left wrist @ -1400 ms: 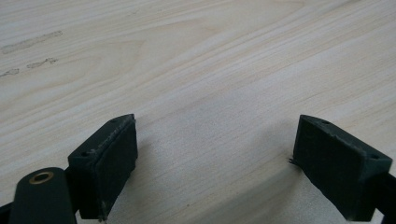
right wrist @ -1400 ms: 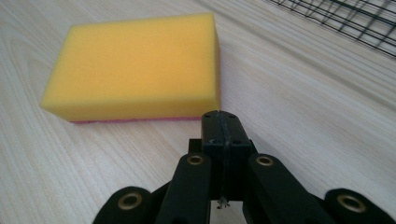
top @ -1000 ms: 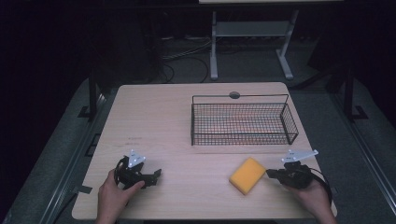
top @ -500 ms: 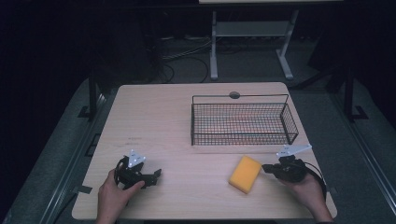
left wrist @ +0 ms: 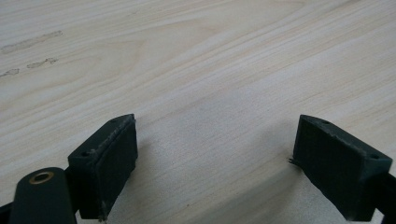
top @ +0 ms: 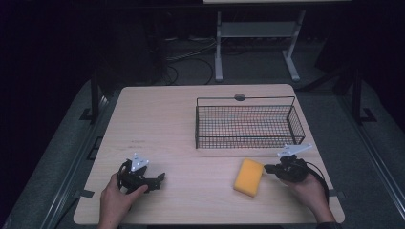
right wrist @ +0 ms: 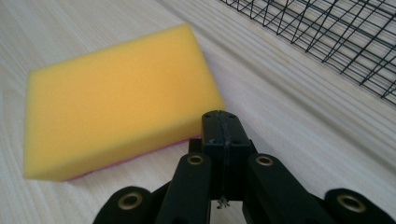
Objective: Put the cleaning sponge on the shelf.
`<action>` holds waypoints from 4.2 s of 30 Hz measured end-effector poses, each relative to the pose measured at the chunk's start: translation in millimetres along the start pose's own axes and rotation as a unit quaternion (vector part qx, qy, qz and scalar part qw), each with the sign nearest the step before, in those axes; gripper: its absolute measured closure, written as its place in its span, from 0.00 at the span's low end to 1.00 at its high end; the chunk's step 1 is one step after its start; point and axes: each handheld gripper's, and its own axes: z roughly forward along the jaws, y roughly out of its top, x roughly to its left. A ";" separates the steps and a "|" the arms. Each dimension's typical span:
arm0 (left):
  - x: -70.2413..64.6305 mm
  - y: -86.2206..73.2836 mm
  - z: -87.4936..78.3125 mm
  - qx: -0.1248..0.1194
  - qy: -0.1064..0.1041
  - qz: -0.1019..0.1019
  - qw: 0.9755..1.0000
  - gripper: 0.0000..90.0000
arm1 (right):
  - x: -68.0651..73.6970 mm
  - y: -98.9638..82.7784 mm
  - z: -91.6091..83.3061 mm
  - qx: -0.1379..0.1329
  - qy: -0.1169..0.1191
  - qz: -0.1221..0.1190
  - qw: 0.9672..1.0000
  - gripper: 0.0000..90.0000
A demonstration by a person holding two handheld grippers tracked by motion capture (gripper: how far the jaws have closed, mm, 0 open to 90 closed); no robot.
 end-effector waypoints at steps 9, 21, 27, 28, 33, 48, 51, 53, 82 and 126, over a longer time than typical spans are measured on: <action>0.0 0.0 0.0 0.000 0.000 0.000 1.000 0.14 | -0.6 8.9 7.5 0.001 0.002 -0.005 1.000 1.00; 0.0 0.0 -0.1 0.001 -0.001 0.000 1.000 0.14 | 2.4 22.6 15.7 0.001 -0.001 -0.015 1.000 1.00; -0.2 -0.1 0.1 0.000 -0.001 -0.002 1.000 0.14 | 10.6 27.1 6.0 -0.014 0.016 -0.009 1.000 1.00; -0.2 -0.1 0.1 0.000 -0.001 -0.002 1.000 0.14 | 12.8 28.4 4.5 -0.016 0.020 -0.010 1.000 1.00; -0.2 -0.1 0.1 0.000 -0.001 -0.001 1.000 0.14 | 25.0 34.3 3.1 -0.027 0.042 -0.019 0.999 1.00; -0.1 -0.1 0.1 0.000 -0.001 -0.001 1.000 0.14 | 60.5 45.9 12.2 -0.027 0.078 -0.045 0.996 1.00; -0.1 -0.1 0.0 0.000 -0.001 -0.001 1.000 0.14 | 67.6 47.8 16.4 -0.024 0.087 -0.052 0.995 1.00; -0.3 -0.1 0.1 0.000 -0.001 -0.002 1.000 0.14 | 72.6 48.9 19.9 -0.021 0.093 -0.056 0.994 1.00; 0.0 0.0 0.0 0.000 0.000 0.000 1.000 0.14 | 85.0 38.2 33.9 0.018 0.107 -0.072 0.992 1.00; 0.0 0.0 0.0 0.000 0.000 0.000 1.000 0.14 | 43.3 9.8 -4.2 0.038 0.062 -0.032 0.997 0.99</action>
